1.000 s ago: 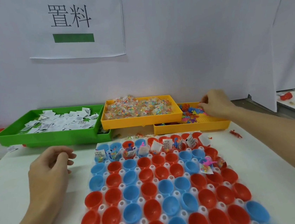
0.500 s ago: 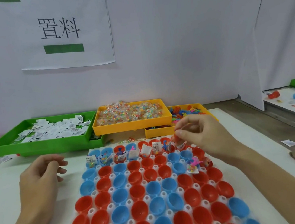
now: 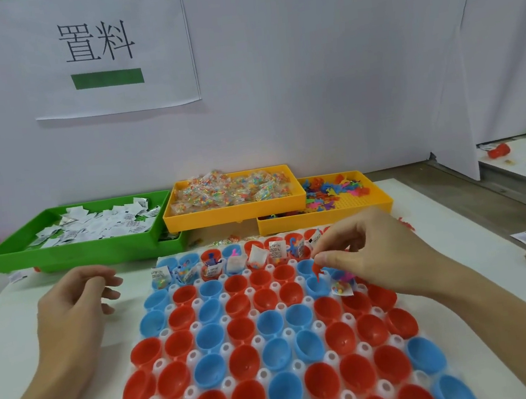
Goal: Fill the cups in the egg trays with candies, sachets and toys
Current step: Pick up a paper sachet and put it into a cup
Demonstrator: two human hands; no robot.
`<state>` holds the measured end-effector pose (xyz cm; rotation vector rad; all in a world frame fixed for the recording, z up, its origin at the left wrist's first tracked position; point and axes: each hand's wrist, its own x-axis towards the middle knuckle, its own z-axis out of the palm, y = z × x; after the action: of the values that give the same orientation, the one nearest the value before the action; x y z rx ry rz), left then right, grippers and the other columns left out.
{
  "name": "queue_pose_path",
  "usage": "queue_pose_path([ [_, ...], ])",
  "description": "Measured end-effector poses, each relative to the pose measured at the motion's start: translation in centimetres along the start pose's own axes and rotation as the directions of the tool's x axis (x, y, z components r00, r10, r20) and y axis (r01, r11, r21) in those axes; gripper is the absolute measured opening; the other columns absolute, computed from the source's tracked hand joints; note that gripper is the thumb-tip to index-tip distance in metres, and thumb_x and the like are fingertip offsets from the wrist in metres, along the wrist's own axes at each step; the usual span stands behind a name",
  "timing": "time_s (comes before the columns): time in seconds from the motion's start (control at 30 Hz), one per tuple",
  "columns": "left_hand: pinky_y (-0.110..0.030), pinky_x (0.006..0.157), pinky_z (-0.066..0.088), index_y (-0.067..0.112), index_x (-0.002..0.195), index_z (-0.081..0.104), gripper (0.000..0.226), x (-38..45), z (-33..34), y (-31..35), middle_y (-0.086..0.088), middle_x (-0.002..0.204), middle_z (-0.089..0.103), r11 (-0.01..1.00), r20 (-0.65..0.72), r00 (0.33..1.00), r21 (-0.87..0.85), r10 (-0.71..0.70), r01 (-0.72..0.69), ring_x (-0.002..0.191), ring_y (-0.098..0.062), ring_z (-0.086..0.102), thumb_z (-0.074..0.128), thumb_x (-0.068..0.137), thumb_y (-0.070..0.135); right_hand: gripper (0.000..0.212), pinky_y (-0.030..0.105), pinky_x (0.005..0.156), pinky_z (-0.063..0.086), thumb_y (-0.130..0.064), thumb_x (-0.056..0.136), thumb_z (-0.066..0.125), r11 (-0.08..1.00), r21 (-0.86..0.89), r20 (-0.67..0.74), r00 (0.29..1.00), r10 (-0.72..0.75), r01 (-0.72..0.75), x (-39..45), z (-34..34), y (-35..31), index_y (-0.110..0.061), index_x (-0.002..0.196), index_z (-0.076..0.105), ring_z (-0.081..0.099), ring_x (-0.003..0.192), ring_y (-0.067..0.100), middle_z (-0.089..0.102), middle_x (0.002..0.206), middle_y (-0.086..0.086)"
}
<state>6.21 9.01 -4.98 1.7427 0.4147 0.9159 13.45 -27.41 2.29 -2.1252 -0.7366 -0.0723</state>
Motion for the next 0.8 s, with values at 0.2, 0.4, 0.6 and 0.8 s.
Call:
queue_pose_path([
  [0.2, -0.038, 0.064, 0.049, 0.024, 0.079, 0.069, 0.036, 0.0, 0.1, 0.0, 0.001, 0.080, 0.071, 1.000, -0.003, 1.000, 0.002, 0.004, -0.004, 0.075, -0.019, 0.060, 0.046, 0.092, 0.001, 0.016, 0.002, 0.072, 0.043, -0.020, 0.084, 0.077, 0.998, -0.065, 0.035, 0.999, -0.016, 0.019, 0.0, 0.2, 0.1, -0.033, 0.074, 0.079, 0.065, 0.084, -0.007, 0.072, 0.081, -0.025],
  [0.4, -0.037, 0.063, 0.048, 0.020, 0.083, 0.068, 0.033, 0.0, 0.3, 0.2, -0.005, 0.085, 0.069, 1.000, -0.001, 1.000, 0.004, 0.007, -0.007, 0.076, -0.019, 0.059, 0.045, 0.094, -0.001, 0.011, 0.000, 0.072, 0.040, -0.026, 0.085, 0.078, 0.987, -0.161, 0.012, 1.000, -0.009, 0.011, 0.0, 1.0, 0.6, -0.035, 0.080, 0.079, 0.057, 0.091, -0.011, 0.068, 0.084, -0.022],
  [0.6, -0.037, 0.066, 0.049, 0.021, 0.082, 0.068, 0.035, -0.1, 0.4, 0.5, -0.003, 0.085, 0.069, 1.000, -0.019, 1.000, 0.008, 0.007, -0.007, 0.077, -0.017, 0.059, 0.044, 0.093, -0.001, 0.013, 0.003, 0.072, 0.042, -0.026, 0.086, 0.077, 0.975, -0.219, 0.009, 0.999, -0.032, 0.033, 0.1, 0.3, 0.6, -0.034, 0.096, 0.079, 0.055, 0.094, -0.013, 0.066, 0.089, -0.024],
  [0.8, -0.035, 0.066, 0.048, 0.026, 0.077, 0.069, 0.038, -0.2, 0.4, 0.4, 0.003, 0.082, 0.070, 0.999, -0.030, 0.999, 0.023, 0.024, -0.023, 0.077, -0.013, 0.059, 0.046, 0.091, 0.000, 0.020, 0.006, 0.074, 0.044, -0.023, 0.086, 0.075, 0.977, -0.208, 0.036, 0.998, -0.044, 0.050, 0.1, -2.9, 0.2, -0.043, 0.083, 0.076, 0.061, 0.084, -0.007, 0.070, 0.079, -0.022],
])
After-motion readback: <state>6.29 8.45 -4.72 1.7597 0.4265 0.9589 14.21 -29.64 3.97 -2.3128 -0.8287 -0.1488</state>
